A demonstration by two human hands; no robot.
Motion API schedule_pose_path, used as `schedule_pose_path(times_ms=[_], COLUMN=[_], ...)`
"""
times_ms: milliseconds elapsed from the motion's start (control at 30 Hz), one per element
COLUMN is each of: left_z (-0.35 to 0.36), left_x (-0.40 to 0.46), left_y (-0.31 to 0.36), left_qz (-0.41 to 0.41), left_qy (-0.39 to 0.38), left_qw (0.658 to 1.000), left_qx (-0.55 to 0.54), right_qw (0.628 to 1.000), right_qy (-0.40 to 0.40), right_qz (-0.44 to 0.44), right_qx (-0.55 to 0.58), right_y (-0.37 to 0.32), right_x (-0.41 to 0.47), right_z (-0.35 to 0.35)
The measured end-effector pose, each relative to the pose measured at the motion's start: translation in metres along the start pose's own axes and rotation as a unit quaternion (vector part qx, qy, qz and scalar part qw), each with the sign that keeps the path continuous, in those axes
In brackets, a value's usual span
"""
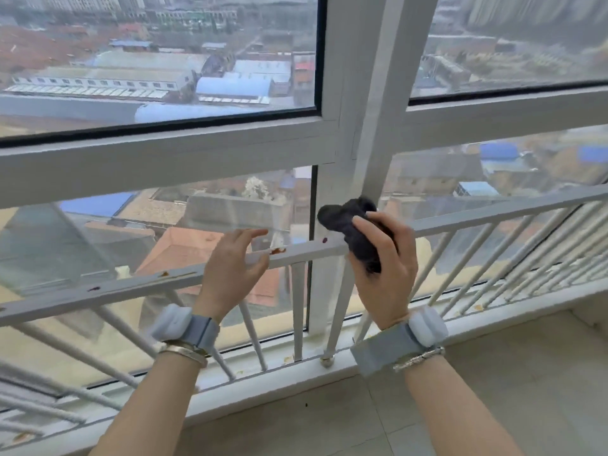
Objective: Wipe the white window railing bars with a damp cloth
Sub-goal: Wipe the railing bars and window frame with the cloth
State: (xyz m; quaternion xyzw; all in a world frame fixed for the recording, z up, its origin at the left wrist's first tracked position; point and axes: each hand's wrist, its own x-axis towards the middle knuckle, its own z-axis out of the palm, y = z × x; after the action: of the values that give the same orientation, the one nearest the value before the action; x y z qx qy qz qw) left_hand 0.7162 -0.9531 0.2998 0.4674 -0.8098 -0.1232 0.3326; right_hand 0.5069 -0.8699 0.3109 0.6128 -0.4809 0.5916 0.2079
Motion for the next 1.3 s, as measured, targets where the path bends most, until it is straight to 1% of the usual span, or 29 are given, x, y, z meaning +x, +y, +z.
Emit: schedule_pose_path(times_ms=[67,167,267,433,500,633,767,900,1000,1167,1233,1300], left_z=[-0.01,-0.016,-0.021,-0.026,-0.03,-0.039,-0.047,-0.051,-0.048,-0.045,-0.044,-0.043], left_x=[0.011,0.027,0.047,0.076,0.089,0.112,0.129,0.134,0.133,0.126,0.124,0.124], left_y=[-0.002,0.006,0.026,0.073,0.097,0.131,0.148,0.155,0.152,0.151,0.152,0.151], left_qz=[0.027,0.072,0.106,0.125,0.133,0.122,0.117,0.115,0.106,0.115,0.113,0.108], left_qy=[-0.015,-0.032,-0.044,-0.042,-0.043,-0.042,-0.056,-0.096,-0.126,-0.134,-0.138,-0.138], left_qw=[0.999,0.995,0.989,0.973,0.962,0.942,0.922,0.903,0.893,0.896,0.892,0.881], left_qx=[-0.028,-0.055,-0.096,-0.187,-0.235,-0.309,-0.364,-0.403,-0.42,-0.407,-0.416,-0.44], right_qw=[0.998,0.995,0.99,0.984,0.981,0.978,0.979,0.985,0.986,0.987,0.987,0.989], right_qy=[0.046,0.059,0.079,0.117,0.135,0.153,0.135,0.046,0.021,-0.042,-0.05,-0.027], right_qz=[0.017,0.028,-0.003,-0.026,-0.029,-0.033,-0.029,-0.018,-0.027,0.02,0.035,0.045], right_qx=[-0.038,-0.072,-0.114,-0.131,-0.138,-0.141,-0.15,-0.163,-0.165,-0.155,-0.149,-0.136], right_y=[-0.014,-0.02,-0.029,-0.027,-0.025,-0.024,-0.022,-0.008,0.005,0.022,0.017,0.005], right_x=[0.012,0.034,0.063,0.103,0.115,0.136,0.161,0.167,0.141,0.079,0.084,0.11], right_z=[0.006,0.005,-0.003,-0.013,-0.02,-0.026,-0.023,-0.007,0.001,0.0,-0.005,-0.009])
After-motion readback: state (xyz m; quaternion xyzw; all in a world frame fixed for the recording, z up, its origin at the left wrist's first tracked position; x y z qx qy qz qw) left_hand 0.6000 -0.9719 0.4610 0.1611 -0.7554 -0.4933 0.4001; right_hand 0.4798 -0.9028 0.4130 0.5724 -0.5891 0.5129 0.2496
